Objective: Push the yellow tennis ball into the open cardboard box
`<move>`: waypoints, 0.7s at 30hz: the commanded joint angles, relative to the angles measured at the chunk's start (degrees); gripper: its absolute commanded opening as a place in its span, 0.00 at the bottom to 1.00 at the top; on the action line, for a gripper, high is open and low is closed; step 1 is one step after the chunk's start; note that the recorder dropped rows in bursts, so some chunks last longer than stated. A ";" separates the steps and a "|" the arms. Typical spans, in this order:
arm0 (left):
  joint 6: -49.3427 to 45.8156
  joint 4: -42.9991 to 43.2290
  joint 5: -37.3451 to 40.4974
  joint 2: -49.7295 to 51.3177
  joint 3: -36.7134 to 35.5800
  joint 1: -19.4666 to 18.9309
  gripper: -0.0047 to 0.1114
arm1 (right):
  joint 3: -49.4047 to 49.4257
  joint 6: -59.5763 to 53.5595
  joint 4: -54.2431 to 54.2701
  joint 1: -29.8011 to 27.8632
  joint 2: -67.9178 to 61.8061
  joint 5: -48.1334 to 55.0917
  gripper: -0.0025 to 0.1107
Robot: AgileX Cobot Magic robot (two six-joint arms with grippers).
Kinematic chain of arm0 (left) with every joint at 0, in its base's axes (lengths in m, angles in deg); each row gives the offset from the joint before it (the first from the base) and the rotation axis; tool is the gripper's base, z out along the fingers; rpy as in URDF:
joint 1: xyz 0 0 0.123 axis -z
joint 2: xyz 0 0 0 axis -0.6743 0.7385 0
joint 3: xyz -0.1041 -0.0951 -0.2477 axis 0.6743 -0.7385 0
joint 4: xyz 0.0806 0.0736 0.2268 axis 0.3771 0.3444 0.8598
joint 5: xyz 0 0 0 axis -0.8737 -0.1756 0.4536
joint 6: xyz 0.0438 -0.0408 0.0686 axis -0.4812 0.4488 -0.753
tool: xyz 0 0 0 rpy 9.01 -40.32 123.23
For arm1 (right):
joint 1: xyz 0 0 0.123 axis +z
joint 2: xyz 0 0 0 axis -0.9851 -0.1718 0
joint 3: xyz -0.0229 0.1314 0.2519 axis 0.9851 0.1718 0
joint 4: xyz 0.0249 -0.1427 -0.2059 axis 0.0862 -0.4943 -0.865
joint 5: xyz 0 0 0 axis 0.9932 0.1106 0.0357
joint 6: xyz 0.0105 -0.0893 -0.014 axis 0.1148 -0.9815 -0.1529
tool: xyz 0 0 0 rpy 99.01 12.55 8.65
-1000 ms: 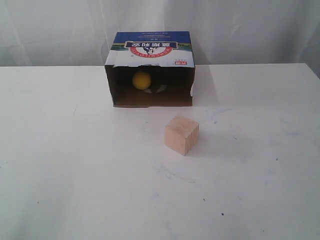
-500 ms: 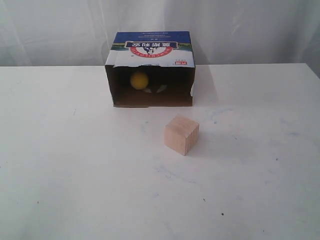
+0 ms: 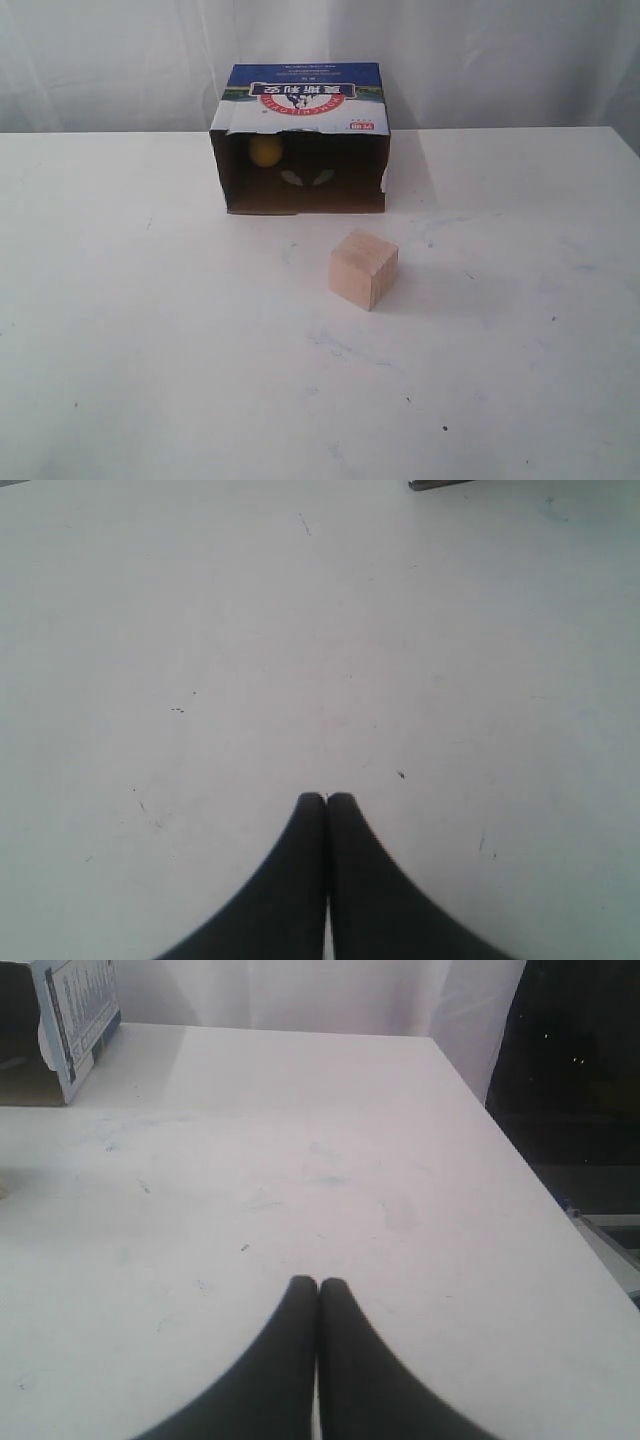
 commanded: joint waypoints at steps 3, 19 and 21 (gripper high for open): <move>-0.25 -0.20 -0.29 -0.27 -0.17 0.37 0.04 | 0.29 0.25 0.22 -0.22 0.36 -1.32 0.02; -0.25 -0.20 -0.29 -0.27 -0.17 0.37 0.04 | 0.29 2.17 0.22 -0.22 0.36 -0.95 0.02; -0.25 -0.20 -0.29 -0.27 -0.17 0.37 0.04 | 0.29 2.17 0.22 -0.22 0.36 -0.95 0.02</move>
